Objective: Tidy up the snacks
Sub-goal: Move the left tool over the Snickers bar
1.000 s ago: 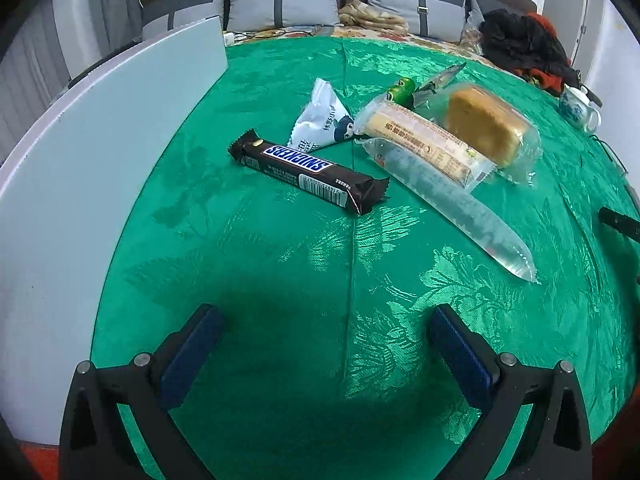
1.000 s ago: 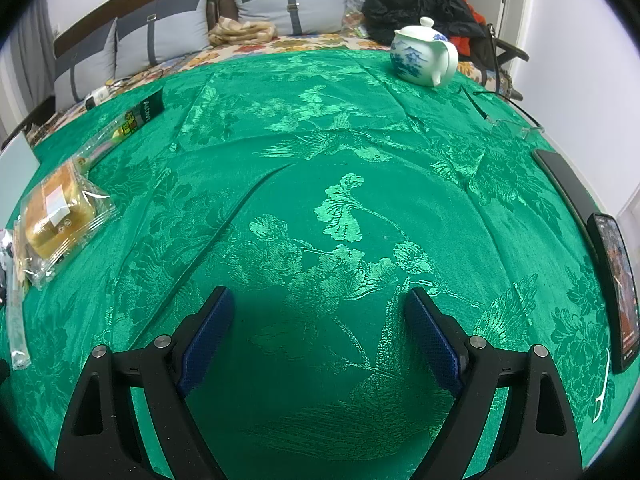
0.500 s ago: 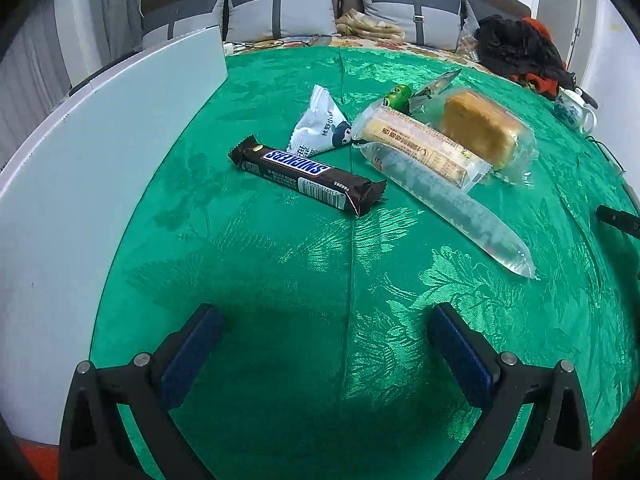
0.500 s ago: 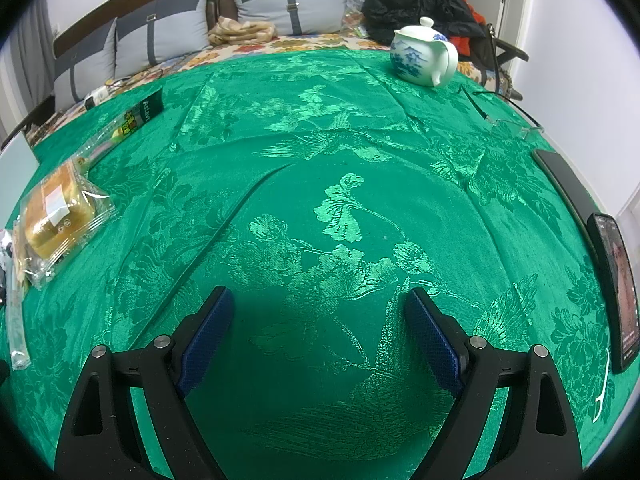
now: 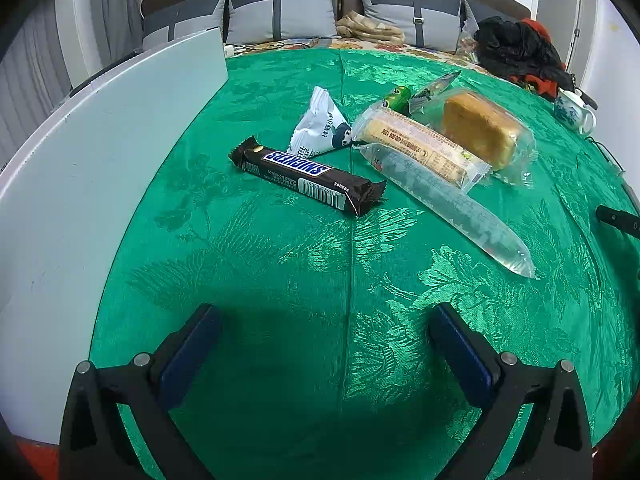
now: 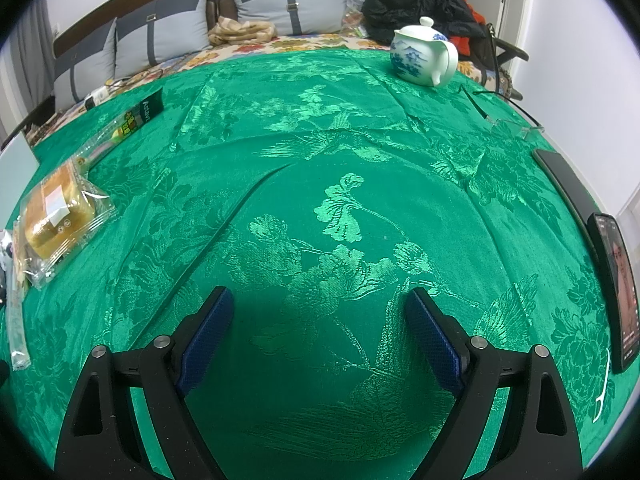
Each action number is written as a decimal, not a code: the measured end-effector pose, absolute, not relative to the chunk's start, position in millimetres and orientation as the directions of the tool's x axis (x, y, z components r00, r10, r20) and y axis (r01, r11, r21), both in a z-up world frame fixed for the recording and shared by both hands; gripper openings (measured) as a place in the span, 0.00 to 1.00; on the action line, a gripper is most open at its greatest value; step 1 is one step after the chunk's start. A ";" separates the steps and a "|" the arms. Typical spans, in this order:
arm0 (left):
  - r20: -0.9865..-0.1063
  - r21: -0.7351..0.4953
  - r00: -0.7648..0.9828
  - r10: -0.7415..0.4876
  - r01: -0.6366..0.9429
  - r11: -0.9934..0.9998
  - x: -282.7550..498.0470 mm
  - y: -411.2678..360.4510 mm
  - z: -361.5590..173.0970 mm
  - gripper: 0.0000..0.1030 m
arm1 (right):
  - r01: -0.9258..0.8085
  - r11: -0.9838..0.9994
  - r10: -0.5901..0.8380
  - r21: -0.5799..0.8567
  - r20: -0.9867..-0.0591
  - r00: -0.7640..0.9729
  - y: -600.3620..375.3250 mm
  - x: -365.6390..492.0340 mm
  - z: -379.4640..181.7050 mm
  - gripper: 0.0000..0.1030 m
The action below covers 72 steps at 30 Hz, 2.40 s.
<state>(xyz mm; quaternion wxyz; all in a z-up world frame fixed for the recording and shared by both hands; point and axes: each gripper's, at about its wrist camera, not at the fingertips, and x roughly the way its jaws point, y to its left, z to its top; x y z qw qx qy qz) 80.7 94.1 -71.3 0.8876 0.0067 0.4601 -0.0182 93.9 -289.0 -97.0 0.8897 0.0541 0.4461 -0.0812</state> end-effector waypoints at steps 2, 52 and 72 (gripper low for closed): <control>-0.817 -0.005 0.575 -0.026 0.039 0.999 80.8 93.9 -71.6 1.00 | 0.193 0.981 -0.096 0.024 -0.803 0.589 -288.9 93.8 -96.9 0.88; -0.864 -0.002 0.504 0.015 -0.032 0.999 141.4 135.5 -69.5 0.99 | 0.193 0.981 -0.094 0.027 -0.803 0.589 -289.7 93.7 -96.9 0.89; -0.830 0.002 0.558 0.016 -0.027 1.000 126.8 138.8 -70.7 1.00 | 0.193 0.981 -0.093 0.028 -0.803 0.589 -289.6 93.6 -96.8 0.89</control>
